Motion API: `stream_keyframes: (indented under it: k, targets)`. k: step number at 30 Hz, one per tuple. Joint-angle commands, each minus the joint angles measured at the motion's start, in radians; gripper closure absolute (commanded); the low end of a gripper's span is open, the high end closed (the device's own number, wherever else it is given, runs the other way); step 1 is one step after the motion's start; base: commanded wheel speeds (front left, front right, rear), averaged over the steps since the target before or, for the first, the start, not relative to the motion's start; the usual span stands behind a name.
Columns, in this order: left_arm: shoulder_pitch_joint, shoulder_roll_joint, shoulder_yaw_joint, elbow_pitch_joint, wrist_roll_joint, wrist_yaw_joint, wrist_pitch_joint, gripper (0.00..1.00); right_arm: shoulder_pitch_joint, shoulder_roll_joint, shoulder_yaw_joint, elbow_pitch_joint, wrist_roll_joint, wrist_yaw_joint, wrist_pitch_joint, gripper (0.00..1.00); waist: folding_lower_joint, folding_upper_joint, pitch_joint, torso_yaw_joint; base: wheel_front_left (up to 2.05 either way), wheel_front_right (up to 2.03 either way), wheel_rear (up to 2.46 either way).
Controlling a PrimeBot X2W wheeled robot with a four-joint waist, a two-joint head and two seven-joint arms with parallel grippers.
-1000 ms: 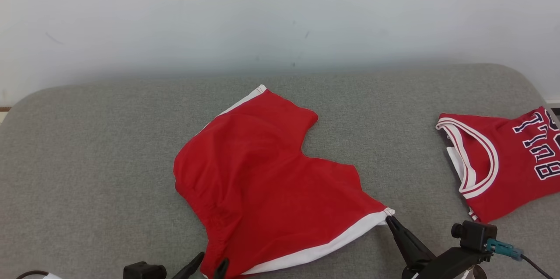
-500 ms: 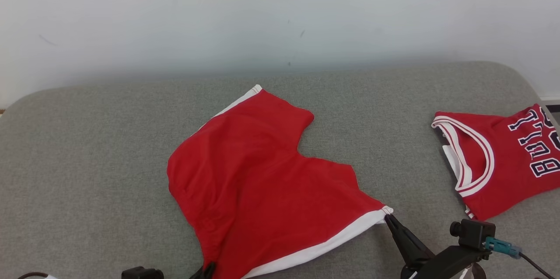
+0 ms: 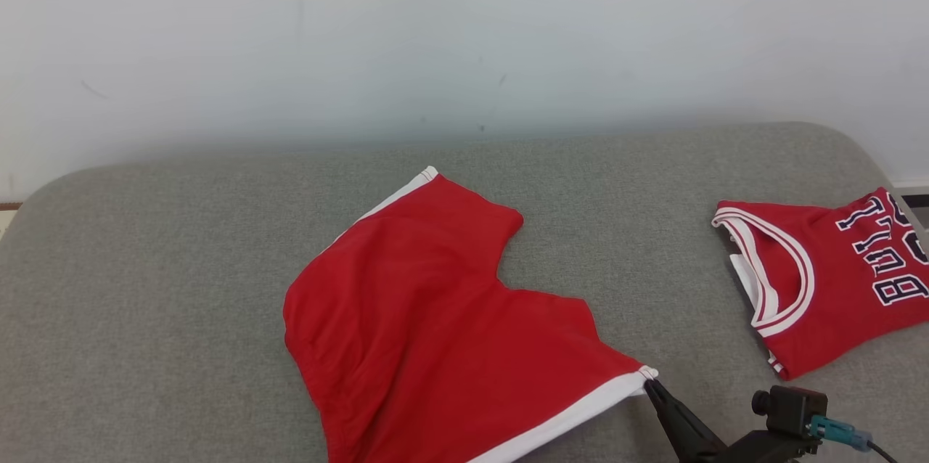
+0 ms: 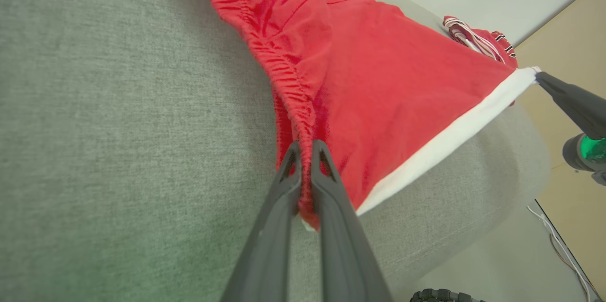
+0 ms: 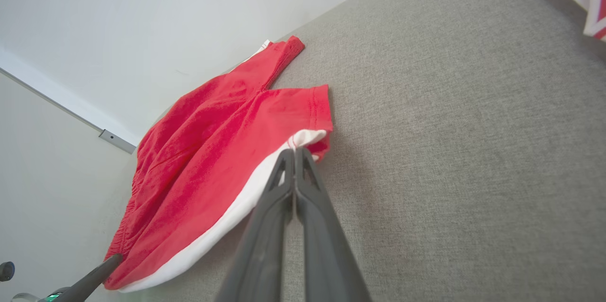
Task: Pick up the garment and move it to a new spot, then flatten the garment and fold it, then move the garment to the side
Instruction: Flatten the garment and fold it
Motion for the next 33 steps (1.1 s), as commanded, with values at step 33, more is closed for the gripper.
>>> stream_keyframes:
  k: [33]
  targets:
    - [-0.242, -0.207, 0.298, -0.178, 0.062, 0.0, 0.0, 1.0, -0.485, 0.041, -0.206, 0.218, -0.276, -0.001, 0.001, 1.0, 0.0, 0.0, 0.287, 0.274, 0.0, 0.0, 0.0]
